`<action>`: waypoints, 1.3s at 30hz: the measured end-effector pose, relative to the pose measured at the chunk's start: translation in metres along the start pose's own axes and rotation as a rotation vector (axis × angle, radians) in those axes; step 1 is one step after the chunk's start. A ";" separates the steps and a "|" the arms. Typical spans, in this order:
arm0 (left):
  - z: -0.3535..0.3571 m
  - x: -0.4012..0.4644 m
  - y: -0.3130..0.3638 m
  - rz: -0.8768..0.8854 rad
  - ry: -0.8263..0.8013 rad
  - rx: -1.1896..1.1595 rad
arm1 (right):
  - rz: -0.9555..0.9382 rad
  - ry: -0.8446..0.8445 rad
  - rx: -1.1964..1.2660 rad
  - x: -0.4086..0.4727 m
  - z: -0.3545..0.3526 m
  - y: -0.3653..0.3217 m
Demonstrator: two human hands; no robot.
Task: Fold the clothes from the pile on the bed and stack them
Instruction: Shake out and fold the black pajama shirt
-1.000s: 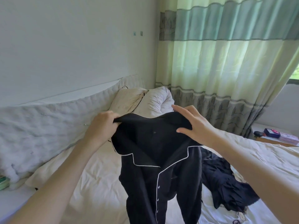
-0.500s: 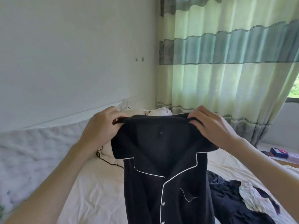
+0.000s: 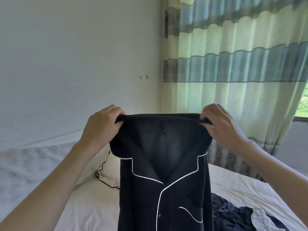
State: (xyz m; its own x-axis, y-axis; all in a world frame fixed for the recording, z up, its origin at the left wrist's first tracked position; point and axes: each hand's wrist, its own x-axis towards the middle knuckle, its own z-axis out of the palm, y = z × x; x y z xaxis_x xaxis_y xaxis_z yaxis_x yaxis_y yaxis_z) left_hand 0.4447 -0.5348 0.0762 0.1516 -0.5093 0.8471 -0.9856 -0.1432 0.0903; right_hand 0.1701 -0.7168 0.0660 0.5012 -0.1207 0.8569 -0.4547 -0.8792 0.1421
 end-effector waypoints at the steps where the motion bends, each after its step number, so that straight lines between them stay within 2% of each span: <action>1: 0.007 -0.005 0.001 -0.028 -0.052 -0.006 | 0.018 -0.056 -0.075 -0.005 0.005 -0.003; 3: 0.017 -0.010 0.003 -0.087 -0.099 -0.034 | 0.071 -0.120 -0.134 -0.012 0.011 -0.006; 6: 0.017 -0.002 0.004 -0.207 -0.031 -0.171 | 0.287 -0.054 -0.039 -0.002 0.014 -0.010; 8: 0.015 0.005 0.009 -0.265 -0.011 -0.254 | 0.392 -0.089 0.012 0.006 0.017 -0.011; 11: 0.016 0.006 0.013 -0.378 -0.122 -0.362 | 0.509 -0.240 0.056 0.005 0.022 -0.013; 14: 0.018 -0.002 0.011 -0.567 -0.278 -0.503 | 0.618 -0.259 0.060 -0.002 0.029 -0.014; 16: 0.017 -0.008 0.015 -0.669 -0.342 -0.632 | 0.711 -0.220 0.164 -0.002 0.033 -0.018; 20: 0.012 -0.014 0.024 -0.762 -0.455 -0.832 | 0.870 -0.162 0.396 0.004 0.037 -0.014; 23: 0.007 -0.019 0.022 -0.879 -0.484 -1.106 | 1.027 -0.109 0.751 0.003 0.037 -0.014; 24: 0.008 -0.021 0.021 -0.883 -0.458 -1.112 | 1.052 -0.087 0.832 0.001 0.037 -0.015; 25: 0.009 -0.023 0.020 -0.840 -0.412 -1.024 | 1.030 -0.071 0.832 -0.001 0.038 -0.016; 28: 0.014 -0.026 0.019 -0.624 -0.211 -0.648 | 0.795 -0.053 0.512 -0.007 0.036 -0.017; 30: 0.013 -0.023 0.017 -0.527 -0.121 -0.593 | 0.688 -0.028 0.431 -0.007 0.032 -0.016; 34: 0.004 -0.011 0.015 -0.402 -0.143 -0.605 | 0.699 -0.010 0.613 0.003 0.019 -0.004; 39: 0.006 -0.023 0.023 -0.404 -0.262 -0.616 | 0.815 -0.188 0.816 -0.015 0.017 0.003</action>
State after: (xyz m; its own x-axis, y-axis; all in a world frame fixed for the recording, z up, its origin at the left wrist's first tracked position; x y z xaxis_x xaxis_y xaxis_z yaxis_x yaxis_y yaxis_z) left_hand 0.4189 -0.5314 0.0554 0.4450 -0.7128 0.5421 -0.7025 0.0975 0.7050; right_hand 0.1738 -0.7253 0.0454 0.4115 -0.7920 0.4510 -0.1188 -0.5373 -0.8350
